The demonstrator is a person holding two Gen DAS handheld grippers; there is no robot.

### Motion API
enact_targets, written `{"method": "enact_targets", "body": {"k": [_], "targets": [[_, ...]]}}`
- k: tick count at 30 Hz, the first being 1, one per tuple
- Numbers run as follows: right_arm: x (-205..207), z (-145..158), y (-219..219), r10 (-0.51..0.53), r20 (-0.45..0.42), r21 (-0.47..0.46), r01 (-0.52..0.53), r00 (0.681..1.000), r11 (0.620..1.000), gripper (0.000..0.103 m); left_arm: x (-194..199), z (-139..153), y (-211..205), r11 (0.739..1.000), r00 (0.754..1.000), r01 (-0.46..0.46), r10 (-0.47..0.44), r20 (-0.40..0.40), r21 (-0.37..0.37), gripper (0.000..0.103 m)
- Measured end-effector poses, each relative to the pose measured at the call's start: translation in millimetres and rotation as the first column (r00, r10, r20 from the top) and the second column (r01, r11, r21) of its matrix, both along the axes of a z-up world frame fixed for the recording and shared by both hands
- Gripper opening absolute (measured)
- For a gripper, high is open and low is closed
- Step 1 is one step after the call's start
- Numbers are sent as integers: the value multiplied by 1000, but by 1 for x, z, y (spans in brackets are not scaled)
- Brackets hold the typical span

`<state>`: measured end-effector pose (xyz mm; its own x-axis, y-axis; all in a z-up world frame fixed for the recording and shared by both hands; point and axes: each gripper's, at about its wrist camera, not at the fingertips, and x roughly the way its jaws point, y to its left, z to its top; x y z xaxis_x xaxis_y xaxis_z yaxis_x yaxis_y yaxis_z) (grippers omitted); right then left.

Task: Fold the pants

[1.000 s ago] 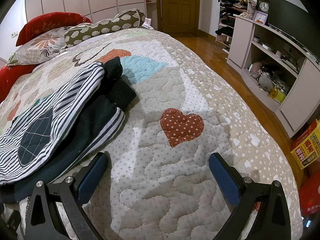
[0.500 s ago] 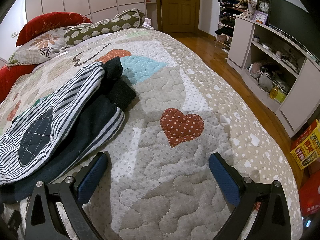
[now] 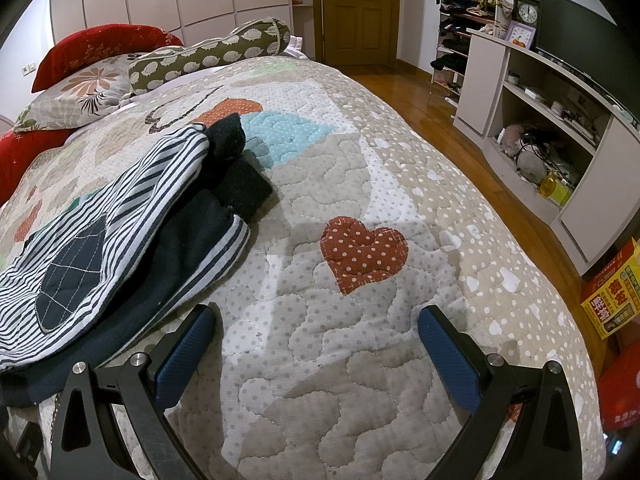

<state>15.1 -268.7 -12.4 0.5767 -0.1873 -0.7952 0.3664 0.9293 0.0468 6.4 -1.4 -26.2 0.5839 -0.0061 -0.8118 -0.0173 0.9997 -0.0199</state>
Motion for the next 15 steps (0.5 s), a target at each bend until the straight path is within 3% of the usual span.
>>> {"method": "enact_targets", "body": {"k": [15], "targets": [[1,0,2,-1,-19,-3,1,1000,1000,103,-1,2,2,1000,1000,24,-24,-15,16,103]]}}
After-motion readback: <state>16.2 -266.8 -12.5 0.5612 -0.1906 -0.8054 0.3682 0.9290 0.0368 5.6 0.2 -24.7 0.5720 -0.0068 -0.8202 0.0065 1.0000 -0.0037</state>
